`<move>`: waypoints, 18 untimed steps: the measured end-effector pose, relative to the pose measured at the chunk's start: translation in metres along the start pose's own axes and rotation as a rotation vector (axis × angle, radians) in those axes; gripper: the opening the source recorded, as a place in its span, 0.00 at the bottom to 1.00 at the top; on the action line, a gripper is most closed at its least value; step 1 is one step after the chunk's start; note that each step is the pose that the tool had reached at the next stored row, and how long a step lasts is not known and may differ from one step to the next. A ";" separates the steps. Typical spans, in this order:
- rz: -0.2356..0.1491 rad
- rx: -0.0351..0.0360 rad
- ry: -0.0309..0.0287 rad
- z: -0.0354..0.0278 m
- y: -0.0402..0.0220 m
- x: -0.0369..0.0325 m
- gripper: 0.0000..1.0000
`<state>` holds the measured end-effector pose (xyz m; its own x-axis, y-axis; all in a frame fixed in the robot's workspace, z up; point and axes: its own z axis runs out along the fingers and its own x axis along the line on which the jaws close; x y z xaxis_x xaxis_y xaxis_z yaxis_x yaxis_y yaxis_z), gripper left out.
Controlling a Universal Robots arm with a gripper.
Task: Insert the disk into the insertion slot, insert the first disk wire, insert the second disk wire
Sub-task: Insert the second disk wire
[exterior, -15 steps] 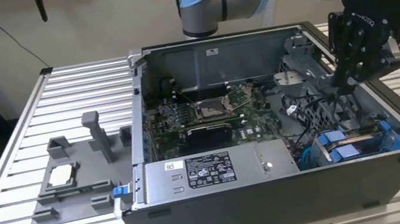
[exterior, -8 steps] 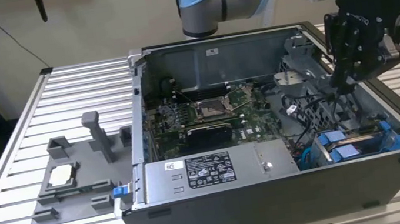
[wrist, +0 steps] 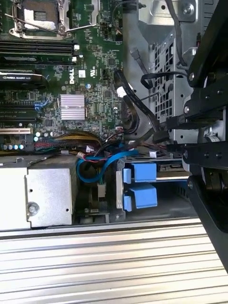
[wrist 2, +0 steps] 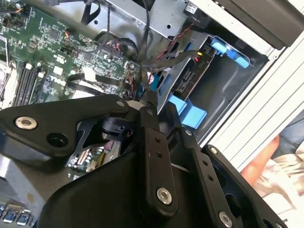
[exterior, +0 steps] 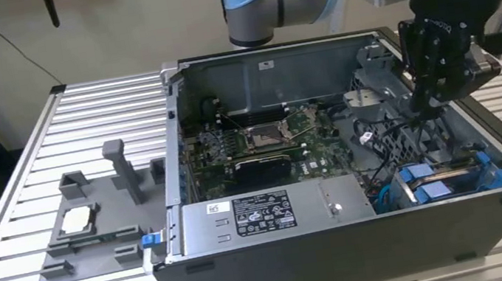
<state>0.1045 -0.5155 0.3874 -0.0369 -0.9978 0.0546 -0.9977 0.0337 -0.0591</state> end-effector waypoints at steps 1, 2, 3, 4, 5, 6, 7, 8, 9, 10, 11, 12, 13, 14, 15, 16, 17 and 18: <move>-0.001 0.0044 -0.0001 0.0003 0.0018 -0.0001 0.27; -0.001 0.0103 -0.0003 0.0006 0.0037 -0.0002 0.27; -0.002 0.0161 -0.0001 0.0008 0.0052 -0.0002 0.27; -0.003 0.0218 0.0004 0.0010 0.0068 -0.0002 0.27; -0.004 0.0271 0.0014 0.0011 0.0081 -0.0002 0.27; -0.005 0.0314 0.0031 0.0013 0.0091 -0.0003 0.27; -0.007 0.0351 0.0062 0.0015 0.0101 -0.0003 0.27; -0.009 0.0383 0.0106 0.0016 0.0112 -0.0002 0.27; -0.010 0.0415 0.0154 0.0019 0.0122 -0.0003 0.27; -0.012 0.0448 0.0198 0.0022 0.0134 -0.0003 0.27; -0.013 0.0480 0.0234 0.0026 0.0145 -0.0006 0.27; -0.014 0.0521 0.0272 0.0031 0.0159 -0.0011 0.27; -0.015 0.0562 0.0309 0.0036 0.0173 -0.0019 0.27; -0.016 0.0602 0.0332 0.0042 0.0187 -0.0028 0.27; -0.018 0.0647 0.0356 0.0048 0.0198 -0.0039 0.27; -0.020 0.0694 0.0380 0.0055 0.0206 -0.0049 0.27; -0.023 0.0740 0.0409 0.0060 0.0211 -0.0060 0.27; -0.027 0.0782 0.0438 0.0066 0.0215 -0.0070 0.27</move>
<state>0.0837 -0.5081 0.3792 -0.0142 -0.9948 0.1007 -0.9909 0.0005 -0.1346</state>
